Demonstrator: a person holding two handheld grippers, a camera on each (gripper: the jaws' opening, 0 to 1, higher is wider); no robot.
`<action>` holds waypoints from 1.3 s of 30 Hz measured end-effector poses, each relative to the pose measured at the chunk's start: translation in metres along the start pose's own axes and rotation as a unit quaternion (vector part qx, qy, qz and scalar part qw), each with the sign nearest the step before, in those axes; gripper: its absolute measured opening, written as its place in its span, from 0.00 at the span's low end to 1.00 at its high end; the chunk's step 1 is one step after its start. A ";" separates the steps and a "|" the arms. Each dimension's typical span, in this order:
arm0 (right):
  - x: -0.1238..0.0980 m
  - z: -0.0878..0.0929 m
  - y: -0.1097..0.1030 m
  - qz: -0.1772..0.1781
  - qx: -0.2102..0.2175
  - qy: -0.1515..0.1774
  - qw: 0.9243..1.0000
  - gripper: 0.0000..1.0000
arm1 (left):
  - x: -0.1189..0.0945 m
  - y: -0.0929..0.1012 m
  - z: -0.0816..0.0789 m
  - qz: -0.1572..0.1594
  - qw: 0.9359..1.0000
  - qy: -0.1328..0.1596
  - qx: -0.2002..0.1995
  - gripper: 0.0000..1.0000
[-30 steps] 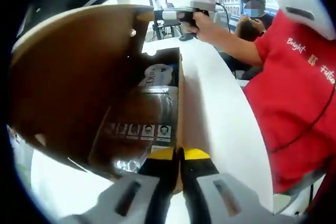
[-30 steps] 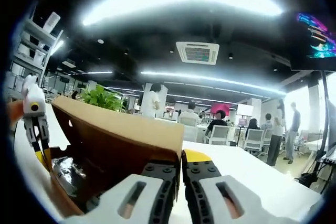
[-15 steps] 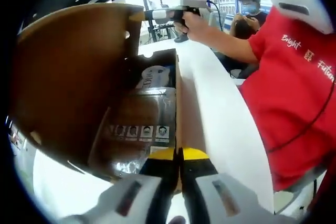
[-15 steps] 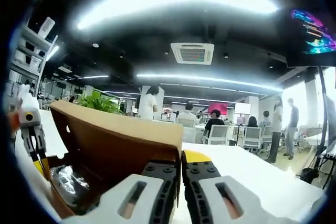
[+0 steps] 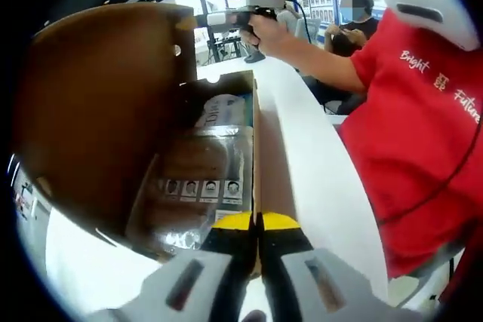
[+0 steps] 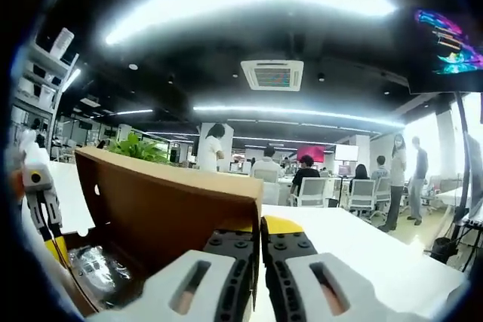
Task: Operate the shoe box by opening the lid, removing the specified soft item, and placing it in the target area until the item is outside and the box remains undamaged.
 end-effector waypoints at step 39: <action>0.040 -0.014 0.007 -0.047 -0.062 -0.117 0.990 0.00 | 0.001 -0.002 0.001 0.000 1.000 -0.001 -0.027 0.02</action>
Point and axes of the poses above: the point that each gripper's makers call its tool centre point, and the gripper's own axes: x roughly forward along the fingers, y roughly to its right, z roughly out of its underside, the point moved 7 cm from there along -x, roughly backward along the fingers, and after that the axes turned 5 degrees about -y, right-handed, at the moved point
